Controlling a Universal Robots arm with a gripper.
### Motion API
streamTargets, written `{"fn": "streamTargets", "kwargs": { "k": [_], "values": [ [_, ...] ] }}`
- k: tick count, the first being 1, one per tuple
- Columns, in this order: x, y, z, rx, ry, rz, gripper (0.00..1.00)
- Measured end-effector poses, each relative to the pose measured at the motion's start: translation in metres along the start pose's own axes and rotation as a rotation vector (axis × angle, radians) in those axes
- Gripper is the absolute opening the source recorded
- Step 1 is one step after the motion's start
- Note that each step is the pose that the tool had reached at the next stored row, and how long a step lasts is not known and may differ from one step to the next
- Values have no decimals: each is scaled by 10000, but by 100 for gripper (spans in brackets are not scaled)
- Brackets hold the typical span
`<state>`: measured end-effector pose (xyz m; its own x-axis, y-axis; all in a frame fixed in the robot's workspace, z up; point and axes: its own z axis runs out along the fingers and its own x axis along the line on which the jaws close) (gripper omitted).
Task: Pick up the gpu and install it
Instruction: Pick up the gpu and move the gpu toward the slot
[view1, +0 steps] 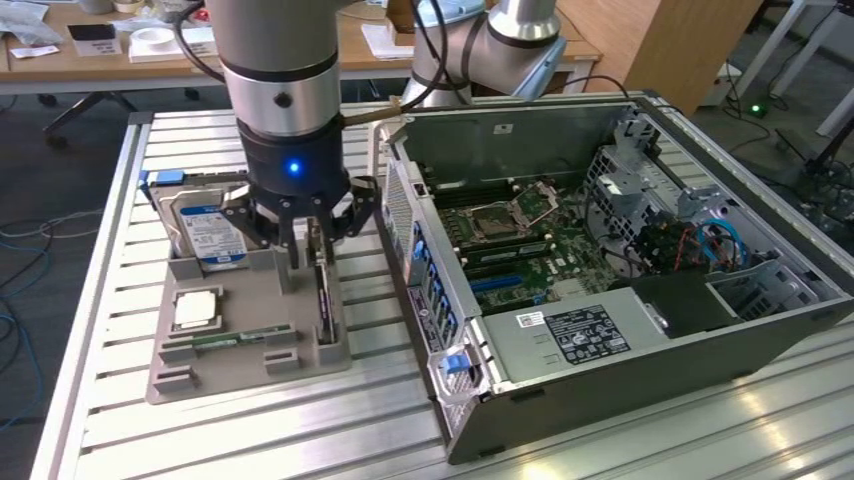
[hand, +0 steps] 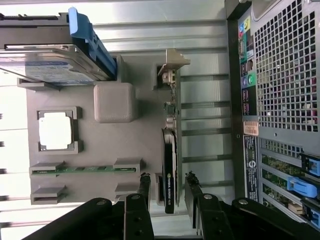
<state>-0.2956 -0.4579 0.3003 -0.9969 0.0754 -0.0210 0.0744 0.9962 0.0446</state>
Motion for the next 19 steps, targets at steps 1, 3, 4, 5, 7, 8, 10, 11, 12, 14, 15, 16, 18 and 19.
{"fn": "streamTargets", "kwargs": {
  "k": [1,3,4,5,7,8,10,11,12,14,15,16,18,19],
  "values": [
    [0,0,11,1,0,0,41],
    [1,-1,33,0,0,0,41],
    [1,-1,43,0,1,0,41],
    [1,-1,51,0,1,0,41],
    [1,-2,54,2,1,0,41],
    [1,-2,54,2,2,0,41],
    [1,-2,55,2,1,0,41],
    [1,-1,55,-6,1,1,41],
    [0,-1,56,-17,1,3,41],
    [-9,-1,57,-44,2,1,41],
    [-17,0,57,-44,4,3,41],
    [-26,1,59,-45,4,2,41],
    [-45,3,65,-45,4,2,41],
    [-55,3,72,-45,4,1,41]
  ]
}}
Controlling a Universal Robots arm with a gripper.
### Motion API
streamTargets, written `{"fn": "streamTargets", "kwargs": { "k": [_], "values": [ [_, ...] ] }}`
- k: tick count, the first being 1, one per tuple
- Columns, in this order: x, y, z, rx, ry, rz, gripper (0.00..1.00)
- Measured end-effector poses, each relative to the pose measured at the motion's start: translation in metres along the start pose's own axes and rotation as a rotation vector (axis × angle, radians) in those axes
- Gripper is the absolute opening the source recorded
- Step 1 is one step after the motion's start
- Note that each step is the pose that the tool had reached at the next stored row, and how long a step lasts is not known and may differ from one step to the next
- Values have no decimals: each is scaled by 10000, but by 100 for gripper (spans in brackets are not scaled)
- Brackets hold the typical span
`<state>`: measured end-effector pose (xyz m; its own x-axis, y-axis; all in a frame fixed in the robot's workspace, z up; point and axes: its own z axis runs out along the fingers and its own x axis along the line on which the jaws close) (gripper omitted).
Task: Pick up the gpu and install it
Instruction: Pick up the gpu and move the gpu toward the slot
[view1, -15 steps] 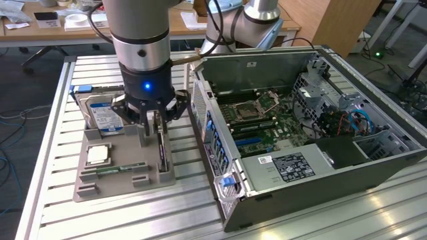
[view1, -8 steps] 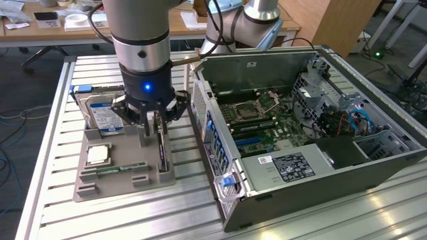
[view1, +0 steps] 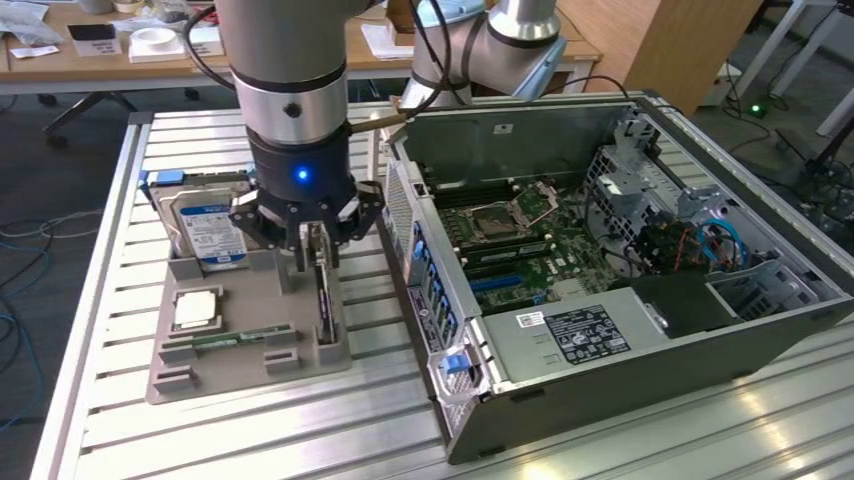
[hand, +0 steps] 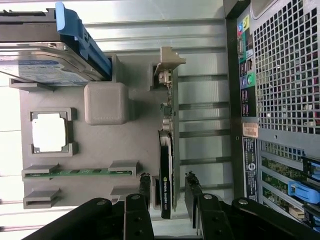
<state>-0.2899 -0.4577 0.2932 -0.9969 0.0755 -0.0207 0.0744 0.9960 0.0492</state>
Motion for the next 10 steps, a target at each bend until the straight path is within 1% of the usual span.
{"fn": "streamTargets", "kwargs": {
  "k": [10],
  "values": [
    [-20,21,109,0,0,0,41]
  ]
}}
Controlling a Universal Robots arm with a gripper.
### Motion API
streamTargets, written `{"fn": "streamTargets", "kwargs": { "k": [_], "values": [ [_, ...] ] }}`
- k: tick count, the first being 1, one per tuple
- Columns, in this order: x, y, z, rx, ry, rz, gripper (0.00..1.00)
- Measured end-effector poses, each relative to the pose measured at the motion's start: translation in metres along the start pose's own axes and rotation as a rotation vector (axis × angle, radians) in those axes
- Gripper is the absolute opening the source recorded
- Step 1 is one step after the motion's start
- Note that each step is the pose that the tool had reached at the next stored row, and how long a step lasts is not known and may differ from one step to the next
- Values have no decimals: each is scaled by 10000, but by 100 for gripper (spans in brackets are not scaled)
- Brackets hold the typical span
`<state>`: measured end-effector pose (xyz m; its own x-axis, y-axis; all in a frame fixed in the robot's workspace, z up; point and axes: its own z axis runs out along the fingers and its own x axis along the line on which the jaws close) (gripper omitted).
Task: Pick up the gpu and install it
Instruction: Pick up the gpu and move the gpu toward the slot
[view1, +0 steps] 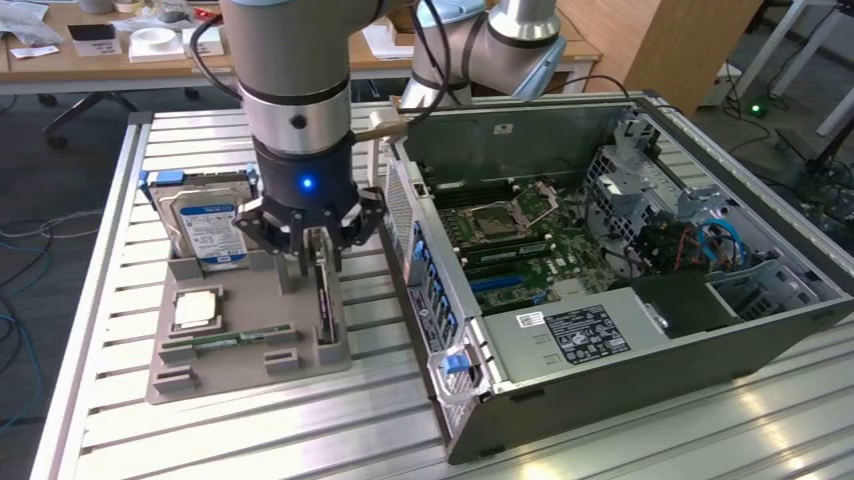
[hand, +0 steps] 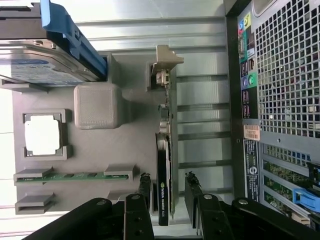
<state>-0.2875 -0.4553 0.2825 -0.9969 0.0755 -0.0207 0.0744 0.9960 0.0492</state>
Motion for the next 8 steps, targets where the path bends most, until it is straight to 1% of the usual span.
{"fn": "streamTargets", "kwargs": {
  "k": [8],
  "values": [
    [4,39,104,0,1,0,41]
  ]
}}
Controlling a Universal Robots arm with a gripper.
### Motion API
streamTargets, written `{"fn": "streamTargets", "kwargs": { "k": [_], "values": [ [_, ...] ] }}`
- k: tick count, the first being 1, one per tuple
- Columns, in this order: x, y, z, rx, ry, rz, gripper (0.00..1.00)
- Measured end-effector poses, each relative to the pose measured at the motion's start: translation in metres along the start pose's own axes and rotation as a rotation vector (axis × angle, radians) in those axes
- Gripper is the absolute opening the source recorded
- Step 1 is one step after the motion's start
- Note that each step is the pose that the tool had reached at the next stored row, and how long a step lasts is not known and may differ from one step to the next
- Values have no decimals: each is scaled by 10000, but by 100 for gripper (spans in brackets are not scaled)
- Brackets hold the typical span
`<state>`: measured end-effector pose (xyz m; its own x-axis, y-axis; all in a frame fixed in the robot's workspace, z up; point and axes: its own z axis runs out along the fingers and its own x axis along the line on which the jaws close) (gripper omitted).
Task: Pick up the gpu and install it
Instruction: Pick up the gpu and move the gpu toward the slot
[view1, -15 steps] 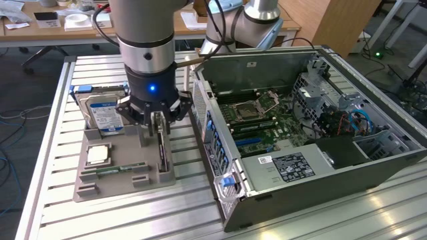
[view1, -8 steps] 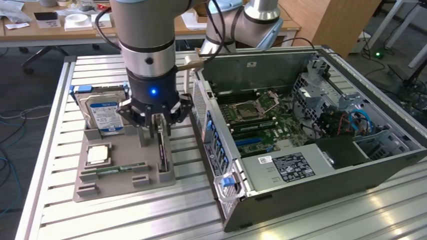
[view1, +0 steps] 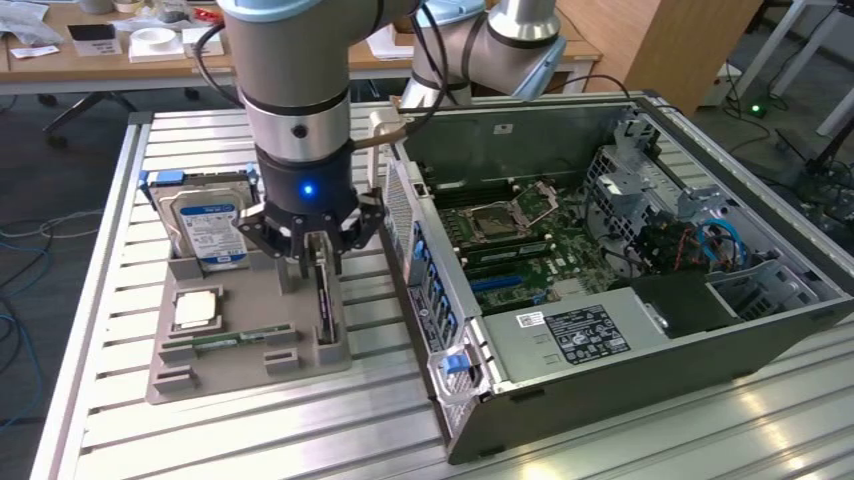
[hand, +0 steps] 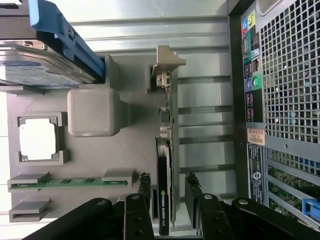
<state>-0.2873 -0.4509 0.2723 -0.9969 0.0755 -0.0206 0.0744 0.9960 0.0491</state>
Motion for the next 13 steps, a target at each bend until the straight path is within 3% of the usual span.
{"fn": "streamTargets", "kwargs": {
  "k": [8,13],
  "values": [
    [2,15,36,-1,0,0,41],
    [4,11,116,11,0,0,41]
  ]
}}
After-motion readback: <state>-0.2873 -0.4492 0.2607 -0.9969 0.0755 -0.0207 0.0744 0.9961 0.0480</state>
